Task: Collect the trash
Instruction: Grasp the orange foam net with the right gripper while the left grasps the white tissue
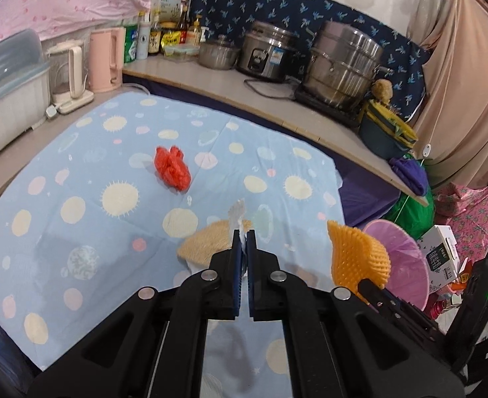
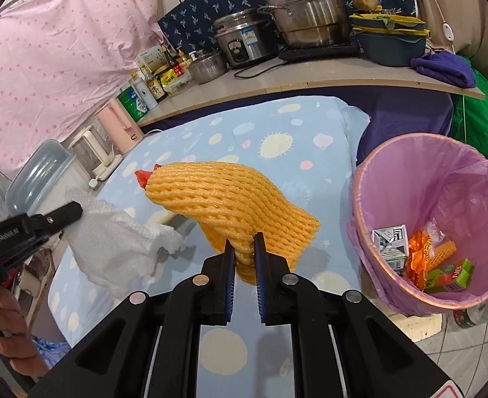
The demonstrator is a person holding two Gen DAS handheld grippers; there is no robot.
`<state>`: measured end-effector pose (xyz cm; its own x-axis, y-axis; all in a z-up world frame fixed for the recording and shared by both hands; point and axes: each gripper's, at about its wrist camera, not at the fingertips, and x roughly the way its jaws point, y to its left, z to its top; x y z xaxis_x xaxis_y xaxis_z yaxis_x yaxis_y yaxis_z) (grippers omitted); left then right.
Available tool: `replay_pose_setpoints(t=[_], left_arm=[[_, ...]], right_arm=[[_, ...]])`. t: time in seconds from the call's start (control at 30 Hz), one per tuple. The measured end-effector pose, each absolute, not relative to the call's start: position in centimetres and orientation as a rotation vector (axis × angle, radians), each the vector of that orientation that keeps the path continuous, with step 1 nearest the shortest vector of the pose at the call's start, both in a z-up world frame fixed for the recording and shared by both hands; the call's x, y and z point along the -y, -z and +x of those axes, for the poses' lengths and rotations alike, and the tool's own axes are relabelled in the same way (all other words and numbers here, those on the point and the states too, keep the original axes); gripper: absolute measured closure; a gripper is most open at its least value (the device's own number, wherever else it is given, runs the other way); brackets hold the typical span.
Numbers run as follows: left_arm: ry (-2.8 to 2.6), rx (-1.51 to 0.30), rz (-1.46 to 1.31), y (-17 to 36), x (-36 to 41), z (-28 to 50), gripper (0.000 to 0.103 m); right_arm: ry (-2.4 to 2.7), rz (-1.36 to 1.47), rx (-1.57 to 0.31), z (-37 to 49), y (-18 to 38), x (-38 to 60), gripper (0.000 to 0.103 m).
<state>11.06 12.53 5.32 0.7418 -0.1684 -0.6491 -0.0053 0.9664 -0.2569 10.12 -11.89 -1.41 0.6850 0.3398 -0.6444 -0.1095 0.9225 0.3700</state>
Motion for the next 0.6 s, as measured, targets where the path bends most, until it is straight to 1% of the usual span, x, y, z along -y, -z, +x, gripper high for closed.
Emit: replay_pose_setpoints(t=[0.17,0.47,0.6], left_arm=[[0.108,-0.683,-0.240,-7.8,-12.0,9.4,0.101],[0.106,-0.625,-0.241,-10.4,-12.1,7.6,0.103],[0.101,-0.621,-0.233,-10.6,-12.2,7.3,0.102]], right_arm=[[-0.265,0.330,-0.762,8.8,0.8,12.5,0.092],[-0.322,0.324,-0.757,8.0,0.5,11.1,0.092],[-0.318,0.327,-0.761,7.6,0.7,11.1,0.092]])
